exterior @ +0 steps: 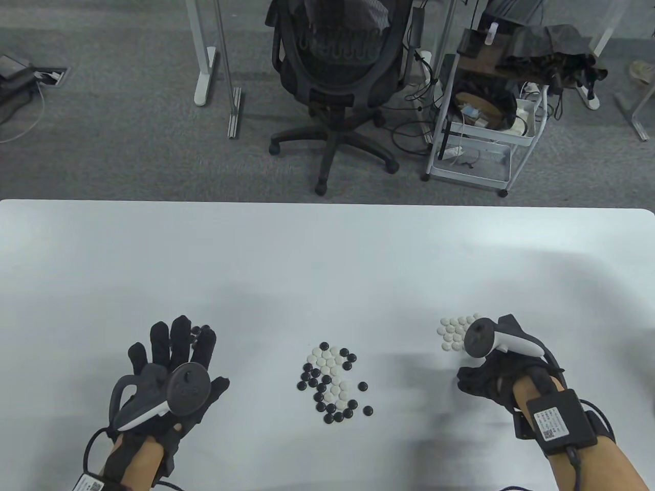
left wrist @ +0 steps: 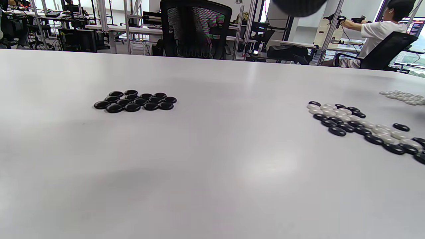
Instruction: Go stone sorting task
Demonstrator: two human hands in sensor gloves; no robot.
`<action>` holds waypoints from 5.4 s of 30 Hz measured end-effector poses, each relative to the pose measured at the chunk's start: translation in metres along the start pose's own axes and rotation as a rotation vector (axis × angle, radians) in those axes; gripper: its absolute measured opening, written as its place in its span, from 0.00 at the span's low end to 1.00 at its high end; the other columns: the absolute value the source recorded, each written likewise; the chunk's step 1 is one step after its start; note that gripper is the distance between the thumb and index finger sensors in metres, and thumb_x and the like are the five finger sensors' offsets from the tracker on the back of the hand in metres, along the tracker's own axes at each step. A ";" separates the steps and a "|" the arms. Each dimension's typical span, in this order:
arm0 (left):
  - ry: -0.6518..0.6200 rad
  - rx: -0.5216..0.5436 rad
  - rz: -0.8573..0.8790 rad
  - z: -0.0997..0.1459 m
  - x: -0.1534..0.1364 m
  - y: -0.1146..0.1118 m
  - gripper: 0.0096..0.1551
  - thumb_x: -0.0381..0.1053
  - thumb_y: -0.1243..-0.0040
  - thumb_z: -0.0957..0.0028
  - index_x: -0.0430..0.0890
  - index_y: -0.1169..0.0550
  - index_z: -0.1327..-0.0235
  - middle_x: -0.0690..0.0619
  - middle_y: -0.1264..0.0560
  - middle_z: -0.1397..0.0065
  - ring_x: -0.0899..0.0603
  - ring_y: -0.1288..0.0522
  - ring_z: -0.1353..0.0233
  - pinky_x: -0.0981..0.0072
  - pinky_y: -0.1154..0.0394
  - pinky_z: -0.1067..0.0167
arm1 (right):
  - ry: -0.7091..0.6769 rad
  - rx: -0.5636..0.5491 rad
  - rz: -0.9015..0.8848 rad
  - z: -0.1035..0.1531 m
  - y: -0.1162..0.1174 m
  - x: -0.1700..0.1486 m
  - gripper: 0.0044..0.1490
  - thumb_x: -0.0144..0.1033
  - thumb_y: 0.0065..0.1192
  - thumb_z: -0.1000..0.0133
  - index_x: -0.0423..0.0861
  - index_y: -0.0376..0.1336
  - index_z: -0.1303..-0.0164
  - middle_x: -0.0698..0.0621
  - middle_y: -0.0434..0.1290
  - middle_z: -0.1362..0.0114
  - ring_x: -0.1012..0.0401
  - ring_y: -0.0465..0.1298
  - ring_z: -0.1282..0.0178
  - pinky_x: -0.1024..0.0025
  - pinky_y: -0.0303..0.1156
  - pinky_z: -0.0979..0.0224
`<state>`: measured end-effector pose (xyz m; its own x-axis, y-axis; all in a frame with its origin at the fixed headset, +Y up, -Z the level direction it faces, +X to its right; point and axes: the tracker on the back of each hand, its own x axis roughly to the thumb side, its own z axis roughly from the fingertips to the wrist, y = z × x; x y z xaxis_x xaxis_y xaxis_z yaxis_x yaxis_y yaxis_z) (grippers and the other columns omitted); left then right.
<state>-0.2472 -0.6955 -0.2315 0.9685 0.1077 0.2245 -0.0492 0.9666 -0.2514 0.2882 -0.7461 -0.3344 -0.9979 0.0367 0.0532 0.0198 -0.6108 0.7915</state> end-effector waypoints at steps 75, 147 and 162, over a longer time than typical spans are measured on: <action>-0.001 0.017 0.009 0.002 -0.004 0.001 0.46 0.62 0.63 0.32 0.41 0.61 0.13 0.25 0.76 0.18 0.18 0.79 0.27 0.13 0.73 0.41 | -0.072 -0.005 0.048 -0.011 -0.012 0.039 0.37 0.56 0.41 0.40 0.56 0.54 0.20 0.38 0.21 0.20 0.33 0.19 0.27 0.19 0.26 0.34; 0.134 -0.249 0.124 -0.075 0.024 0.069 0.36 0.62 0.62 0.32 0.49 0.33 0.13 0.31 0.72 0.14 0.20 0.79 0.25 0.14 0.75 0.40 | -0.452 -0.678 -0.020 0.069 0.026 0.050 0.51 0.58 0.38 0.40 0.44 0.30 0.16 0.30 0.21 0.20 0.31 0.20 0.28 0.21 0.24 0.37; -0.090 -0.582 0.117 -0.176 0.130 0.002 0.36 0.62 0.65 0.36 0.52 0.32 0.16 0.31 0.73 0.15 0.20 0.79 0.27 0.14 0.74 0.41 | -0.449 -0.635 -0.047 0.072 0.025 0.045 0.51 0.58 0.39 0.40 0.44 0.31 0.16 0.30 0.22 0.20 0.31 0.20 0.28 0.21 0.24 0.37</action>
<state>-0.0781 -0.7200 -0.3682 0.9388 0.2500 0.2368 0.0117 0.6640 -0.7476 0.2481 -0.7030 -0.2687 -0.8737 0.3078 0.3767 -0.1962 -0.9315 0.3062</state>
